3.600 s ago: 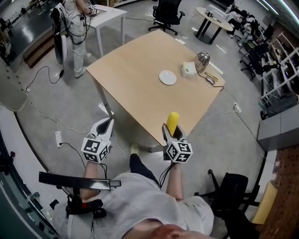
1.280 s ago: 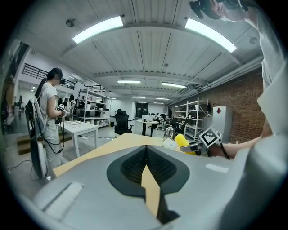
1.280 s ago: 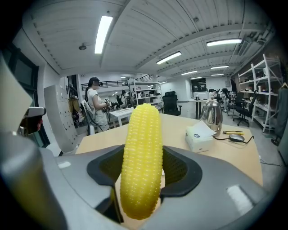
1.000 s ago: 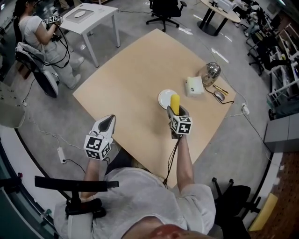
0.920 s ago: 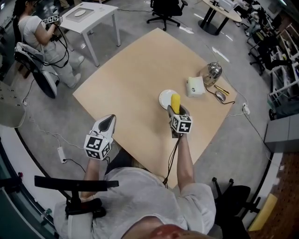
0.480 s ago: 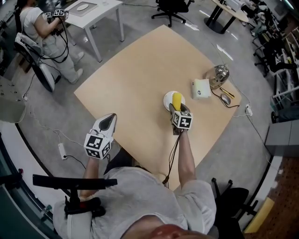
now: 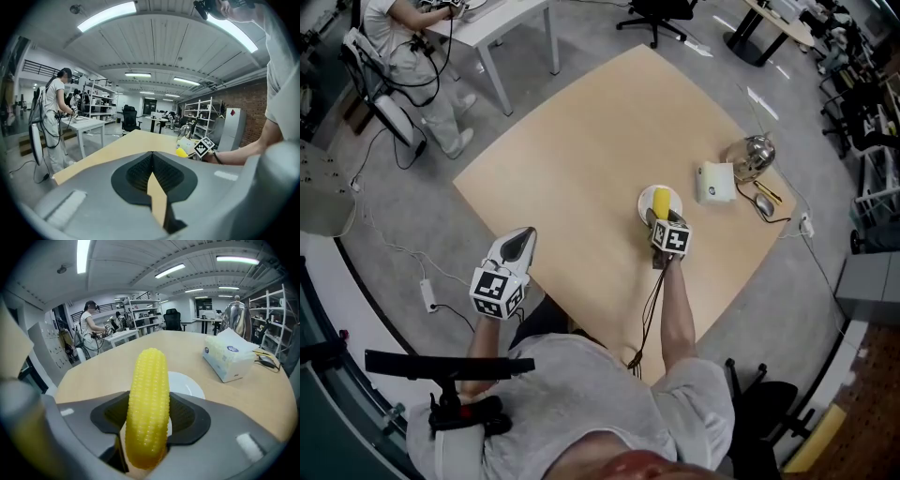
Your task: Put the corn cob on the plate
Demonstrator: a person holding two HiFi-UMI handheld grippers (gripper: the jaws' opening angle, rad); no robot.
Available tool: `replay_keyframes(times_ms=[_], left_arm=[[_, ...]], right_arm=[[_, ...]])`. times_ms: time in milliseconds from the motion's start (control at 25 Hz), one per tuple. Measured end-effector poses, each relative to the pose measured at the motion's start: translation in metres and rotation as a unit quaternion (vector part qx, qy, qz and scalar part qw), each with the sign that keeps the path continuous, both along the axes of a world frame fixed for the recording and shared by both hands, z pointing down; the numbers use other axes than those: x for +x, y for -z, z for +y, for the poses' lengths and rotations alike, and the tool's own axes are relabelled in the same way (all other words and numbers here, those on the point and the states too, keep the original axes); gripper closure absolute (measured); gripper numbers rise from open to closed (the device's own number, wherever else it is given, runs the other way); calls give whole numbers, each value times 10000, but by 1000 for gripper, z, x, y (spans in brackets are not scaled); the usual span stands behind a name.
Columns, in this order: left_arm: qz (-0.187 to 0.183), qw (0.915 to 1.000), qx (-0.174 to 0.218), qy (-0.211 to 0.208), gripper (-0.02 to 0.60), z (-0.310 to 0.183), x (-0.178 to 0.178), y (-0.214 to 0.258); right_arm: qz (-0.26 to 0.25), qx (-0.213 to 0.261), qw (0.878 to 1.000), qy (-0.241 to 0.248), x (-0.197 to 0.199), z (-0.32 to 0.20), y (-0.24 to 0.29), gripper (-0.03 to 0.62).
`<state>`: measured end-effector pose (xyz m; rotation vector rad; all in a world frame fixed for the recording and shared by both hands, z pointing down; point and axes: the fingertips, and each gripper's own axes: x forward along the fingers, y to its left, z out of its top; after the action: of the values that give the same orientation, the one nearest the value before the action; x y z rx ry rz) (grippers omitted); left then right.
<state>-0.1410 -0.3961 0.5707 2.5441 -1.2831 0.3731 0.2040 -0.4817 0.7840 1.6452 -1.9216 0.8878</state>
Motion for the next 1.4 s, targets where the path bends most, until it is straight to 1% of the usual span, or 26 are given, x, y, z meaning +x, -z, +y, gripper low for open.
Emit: replay_keyframes(times_ms=[480, 720, 960, 1400], left_arm=[[-47, 9999, -91, -52, 561, -5, 5, 0], [-74, 9999, -131, -11, 561, -4, 2, -1], [-75, 9999, -138, -32, 561, -4, 4, 0], [-53, 9998, -167, -50, 561, -4, 6, 0]], right_arm=[[25, -216, 9998, -41, 3, -4, -13, 344], [-39, -224, 9997, -44, 4, -8, -15, 344], [46, -257, 9996, -77, 8, -8, -12, 344], [156, -403, 9991, 32, 9, -8, -14, 342]])
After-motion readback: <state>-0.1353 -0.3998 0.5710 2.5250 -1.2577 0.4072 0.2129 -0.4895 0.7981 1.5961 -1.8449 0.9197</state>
